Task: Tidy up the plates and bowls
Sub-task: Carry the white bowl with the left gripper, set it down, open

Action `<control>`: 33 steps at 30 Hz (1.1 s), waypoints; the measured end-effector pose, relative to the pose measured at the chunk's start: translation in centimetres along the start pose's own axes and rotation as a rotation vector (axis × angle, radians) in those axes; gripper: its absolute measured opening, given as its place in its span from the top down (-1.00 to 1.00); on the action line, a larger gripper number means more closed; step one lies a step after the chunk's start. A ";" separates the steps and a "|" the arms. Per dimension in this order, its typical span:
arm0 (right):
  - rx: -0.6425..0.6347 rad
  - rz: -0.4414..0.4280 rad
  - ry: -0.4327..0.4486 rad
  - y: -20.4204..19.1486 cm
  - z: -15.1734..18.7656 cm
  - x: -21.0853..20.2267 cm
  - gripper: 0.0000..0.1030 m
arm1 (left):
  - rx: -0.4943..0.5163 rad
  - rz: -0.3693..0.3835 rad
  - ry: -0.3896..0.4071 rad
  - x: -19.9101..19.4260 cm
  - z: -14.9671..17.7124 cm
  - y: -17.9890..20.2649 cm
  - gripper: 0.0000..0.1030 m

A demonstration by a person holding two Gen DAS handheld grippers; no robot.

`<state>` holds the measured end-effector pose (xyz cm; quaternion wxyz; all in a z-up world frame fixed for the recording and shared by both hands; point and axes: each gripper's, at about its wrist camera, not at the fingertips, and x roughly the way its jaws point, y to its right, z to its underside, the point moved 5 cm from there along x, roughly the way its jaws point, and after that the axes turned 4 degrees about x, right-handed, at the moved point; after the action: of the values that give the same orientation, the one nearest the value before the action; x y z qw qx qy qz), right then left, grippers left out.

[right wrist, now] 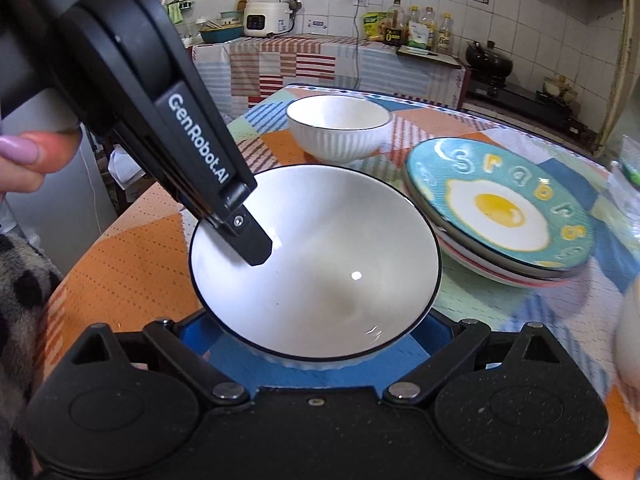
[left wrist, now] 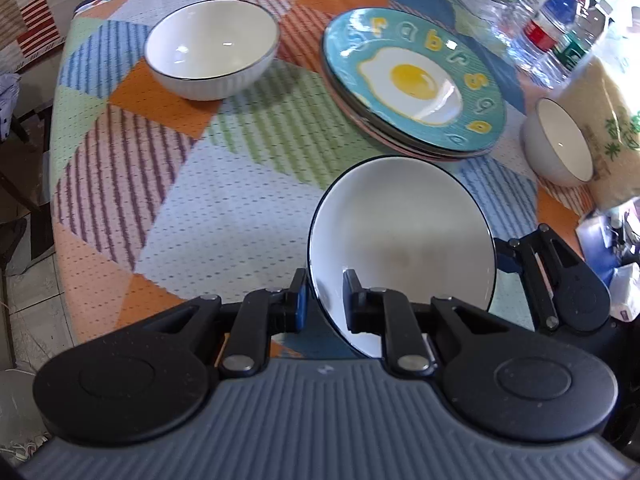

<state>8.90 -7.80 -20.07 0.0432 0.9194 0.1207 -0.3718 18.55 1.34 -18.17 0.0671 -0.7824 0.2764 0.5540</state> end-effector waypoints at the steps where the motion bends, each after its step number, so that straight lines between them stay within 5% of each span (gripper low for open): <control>1: -0.001 0.008 -0.001 0.3 0.2 -0.4 -0.93 | 0.014 0.007 -0.005 0.0 0.0 0.6 0.68; 14: -0.008 0.073 -0.069 4.2 2.6 -2.7 -0.93 | 0.041 0.061 -0.079 2.6 0.4 5.7 0.68; 30: 0.007 0.086 -0.075 5.5 4.0 -2.1 -0.93 | -0.010 0.069 -0.112 3.9 0.0 6.3 0.68; 33: 0.018 0.101 -0.068 5.6 4.1 -2.4 -0.93 | -0.028 0.054 -0.105 3.4 -0.2 6.7 0.55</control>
<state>5.91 -14.38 -21.43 0.0577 0.9116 0.0690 -0.4012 16.15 -5.56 -19.86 0.0555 -0.7453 0.2858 0.5998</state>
